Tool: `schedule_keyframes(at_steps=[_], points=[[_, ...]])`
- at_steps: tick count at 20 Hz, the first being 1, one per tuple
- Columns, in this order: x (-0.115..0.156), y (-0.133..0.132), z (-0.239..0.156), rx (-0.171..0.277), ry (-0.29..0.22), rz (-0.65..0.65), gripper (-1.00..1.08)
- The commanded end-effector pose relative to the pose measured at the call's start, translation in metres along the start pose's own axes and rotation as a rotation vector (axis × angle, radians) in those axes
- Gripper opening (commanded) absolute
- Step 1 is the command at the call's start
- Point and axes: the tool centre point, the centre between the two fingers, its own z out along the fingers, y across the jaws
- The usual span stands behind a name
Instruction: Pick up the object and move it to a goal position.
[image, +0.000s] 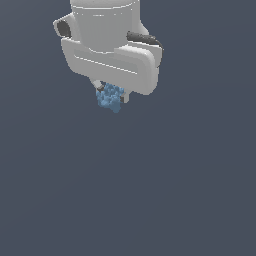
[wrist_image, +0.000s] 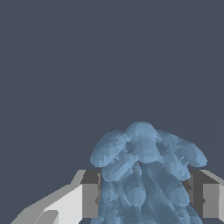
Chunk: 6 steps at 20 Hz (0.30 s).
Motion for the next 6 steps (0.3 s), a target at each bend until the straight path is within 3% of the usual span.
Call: schedule_keyframes(at_steps=[1,6], points=[[0.0012,0.0015,-0.0067,-0.001,-0.001,0.000,-1.00],[0.0024,0.0023,-0.0111,-0.001,-0.001,0.000,-1.00]])
